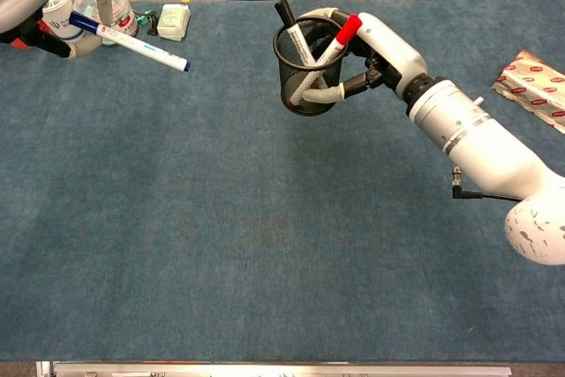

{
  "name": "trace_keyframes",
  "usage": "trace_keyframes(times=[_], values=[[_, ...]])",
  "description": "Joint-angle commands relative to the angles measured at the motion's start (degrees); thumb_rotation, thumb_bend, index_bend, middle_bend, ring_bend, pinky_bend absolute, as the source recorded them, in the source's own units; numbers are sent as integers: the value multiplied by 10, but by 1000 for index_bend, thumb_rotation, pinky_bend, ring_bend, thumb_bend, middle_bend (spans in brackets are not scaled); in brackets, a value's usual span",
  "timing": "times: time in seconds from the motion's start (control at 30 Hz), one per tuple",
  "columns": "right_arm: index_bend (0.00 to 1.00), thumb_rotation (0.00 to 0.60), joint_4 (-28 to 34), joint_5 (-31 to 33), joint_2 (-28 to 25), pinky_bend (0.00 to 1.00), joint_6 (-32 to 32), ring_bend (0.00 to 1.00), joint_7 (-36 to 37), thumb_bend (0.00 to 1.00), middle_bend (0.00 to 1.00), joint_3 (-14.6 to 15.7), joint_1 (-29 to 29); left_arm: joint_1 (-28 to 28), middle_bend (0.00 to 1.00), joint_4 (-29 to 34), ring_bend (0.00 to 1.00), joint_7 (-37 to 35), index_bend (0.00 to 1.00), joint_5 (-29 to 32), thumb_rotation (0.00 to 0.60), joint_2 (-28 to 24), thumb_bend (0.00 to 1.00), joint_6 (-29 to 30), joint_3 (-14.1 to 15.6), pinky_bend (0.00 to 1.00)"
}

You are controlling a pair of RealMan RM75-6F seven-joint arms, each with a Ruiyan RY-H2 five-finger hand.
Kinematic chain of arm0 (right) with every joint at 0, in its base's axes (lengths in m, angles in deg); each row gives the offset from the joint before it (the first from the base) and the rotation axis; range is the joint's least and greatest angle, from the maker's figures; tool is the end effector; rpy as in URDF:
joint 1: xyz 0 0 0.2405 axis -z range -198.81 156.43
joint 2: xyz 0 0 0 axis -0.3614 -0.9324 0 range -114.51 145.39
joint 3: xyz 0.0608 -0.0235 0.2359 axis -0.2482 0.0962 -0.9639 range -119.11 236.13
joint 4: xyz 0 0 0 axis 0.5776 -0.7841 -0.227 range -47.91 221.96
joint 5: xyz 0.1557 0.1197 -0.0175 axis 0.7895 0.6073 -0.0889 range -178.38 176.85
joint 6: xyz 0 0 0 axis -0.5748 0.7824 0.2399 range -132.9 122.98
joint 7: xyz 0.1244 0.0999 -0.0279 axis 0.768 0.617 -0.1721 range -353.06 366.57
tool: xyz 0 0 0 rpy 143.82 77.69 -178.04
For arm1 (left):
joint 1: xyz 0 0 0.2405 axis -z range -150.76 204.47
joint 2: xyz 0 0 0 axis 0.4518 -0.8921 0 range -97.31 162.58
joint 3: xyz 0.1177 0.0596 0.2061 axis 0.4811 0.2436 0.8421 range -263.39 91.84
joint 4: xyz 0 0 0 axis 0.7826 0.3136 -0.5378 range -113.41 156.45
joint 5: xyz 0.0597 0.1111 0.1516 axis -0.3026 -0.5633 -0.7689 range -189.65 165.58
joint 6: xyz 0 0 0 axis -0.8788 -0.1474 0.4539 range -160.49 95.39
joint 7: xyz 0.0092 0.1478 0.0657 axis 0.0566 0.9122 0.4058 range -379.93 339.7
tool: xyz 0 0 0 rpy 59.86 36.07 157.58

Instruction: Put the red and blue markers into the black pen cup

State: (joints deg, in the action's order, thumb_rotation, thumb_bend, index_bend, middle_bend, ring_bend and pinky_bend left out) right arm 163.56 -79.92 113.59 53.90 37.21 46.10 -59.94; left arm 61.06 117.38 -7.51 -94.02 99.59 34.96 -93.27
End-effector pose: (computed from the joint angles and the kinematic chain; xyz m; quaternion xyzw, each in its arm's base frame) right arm -0.1142 -0.3358 -0.0363 0.5557 -0.5885 0.5554 0.1906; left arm -0.1575 0.3257 0.1147 -0.7372 -0.2526 -0.4196 0.4656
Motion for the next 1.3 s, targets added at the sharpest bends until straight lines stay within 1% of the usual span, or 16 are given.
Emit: trace_keyframes(times=[0.03, 0.37, 0.6, 1.07, 1.3], values=[[488, 600, 2, 12, 13, 369, -13, 336, -15, 514, 443, -7, -10, -3, 207, 22, 54, 10, 610, -12, 600, -13, 330, 10, -4, 59], [488, 600, -2, 56, 60, 369, -50, 336, -75, 515, 443, -29, -42, -4, 207, 73, 54, 41, 611, -28, 600, -33, 330, 31, -17, 59], [488, 600, -8, 83, 86, 369, -66, 336, -104, 515, 443, -45, -59, 1, 206, 87, 54, 63, 611, -29, 600, -33, 329, 26, -21, 59], [488, 600, -10, 129, 113, 369, -77, 336, -142, 515, 443, -71, -73, 14, 204, 68, 54, 91, 611, -37, 600, -15, 330, -1, -9, 59], [488, 600, -14, 144, 127, 369, -76, 336, -171, 515, 443, -79, -82, 21, 203, 61, 54, 101, 611, -44, 600, -13, 330, -12, -6, 59]])
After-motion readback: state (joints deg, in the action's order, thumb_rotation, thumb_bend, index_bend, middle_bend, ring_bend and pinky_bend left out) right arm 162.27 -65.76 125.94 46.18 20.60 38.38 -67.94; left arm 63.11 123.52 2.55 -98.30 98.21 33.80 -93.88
